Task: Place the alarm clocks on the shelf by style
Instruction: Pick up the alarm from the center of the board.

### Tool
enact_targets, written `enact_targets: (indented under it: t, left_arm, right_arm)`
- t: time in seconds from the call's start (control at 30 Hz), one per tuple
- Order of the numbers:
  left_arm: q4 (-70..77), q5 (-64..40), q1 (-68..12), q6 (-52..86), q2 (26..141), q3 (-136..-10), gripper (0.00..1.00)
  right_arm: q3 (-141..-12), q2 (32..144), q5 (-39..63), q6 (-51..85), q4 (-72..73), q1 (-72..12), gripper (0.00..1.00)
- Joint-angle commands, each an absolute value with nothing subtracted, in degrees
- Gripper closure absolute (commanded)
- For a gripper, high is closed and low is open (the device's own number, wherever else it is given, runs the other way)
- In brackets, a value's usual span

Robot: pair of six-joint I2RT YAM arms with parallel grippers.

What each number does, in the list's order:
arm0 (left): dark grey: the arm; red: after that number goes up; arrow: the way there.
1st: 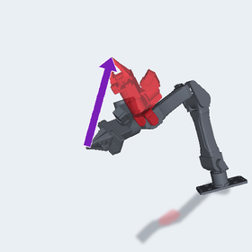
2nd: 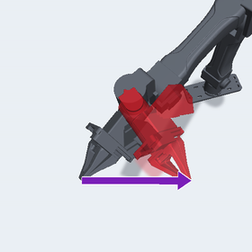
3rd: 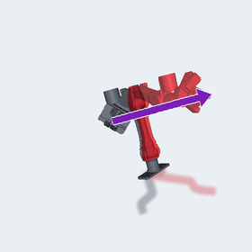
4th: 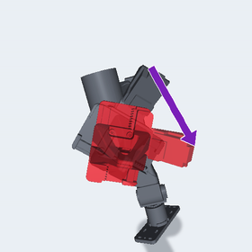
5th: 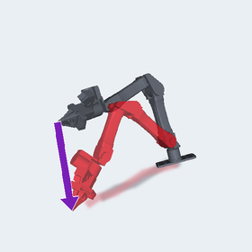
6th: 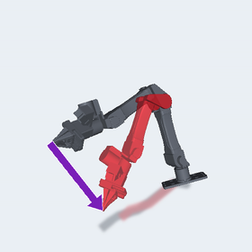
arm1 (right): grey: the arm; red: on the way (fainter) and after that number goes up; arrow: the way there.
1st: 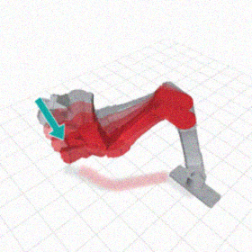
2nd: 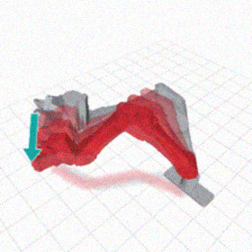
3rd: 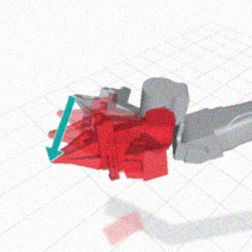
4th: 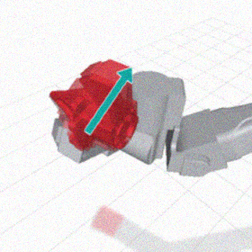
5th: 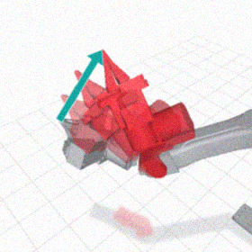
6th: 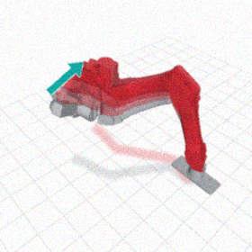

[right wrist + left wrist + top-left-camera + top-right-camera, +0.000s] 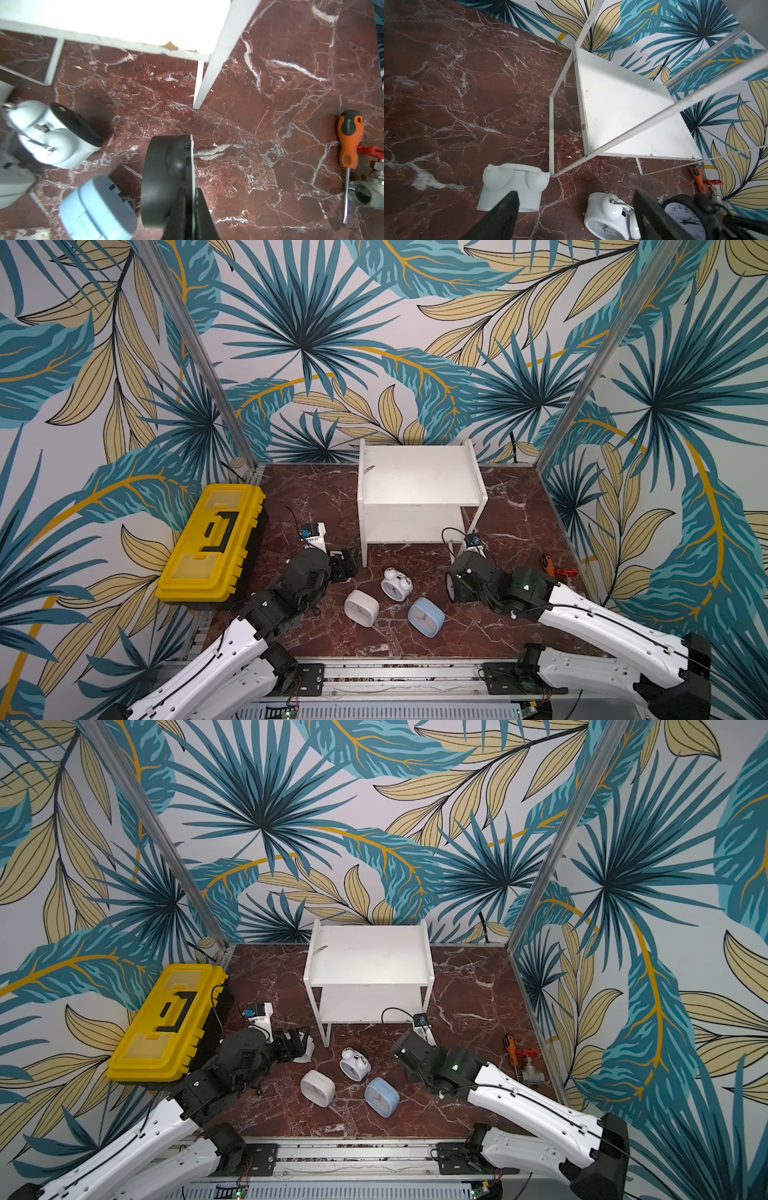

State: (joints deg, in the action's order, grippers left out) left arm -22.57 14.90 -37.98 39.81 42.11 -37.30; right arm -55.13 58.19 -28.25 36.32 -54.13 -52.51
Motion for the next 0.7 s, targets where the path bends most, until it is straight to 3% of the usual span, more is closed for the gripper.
enact_targets:
  t: [0.0,0.27,0.53,0.67]
  left_arm:
    - [-22.2,11.4,-36.4,34.5,42.2,-42.7,0.09]
    - [-18.8,-22.0,-31.7,26.4,48.1,-52.6,0.0]
    - [-8.0,-48.2,-31.8,31.7,57.0,-55.1,0.0]
    - [1.5,-55.7,-31.8,38.4,56.9,-53.2,0.0]
  right_arm:
    - [-58.9,53.4,-23.9,31.5,-59.2,-52.7,1.0]
    - [-65.3,44.4,-3.9,20.1,-53.0,-52.2,1.0]
    - [-73.3,54.5,26.2,15.9,-44.1,-43.8,1.0]
    - [-76.0,58.3,38.4,17.0,-40.2,-38.3,1.0]
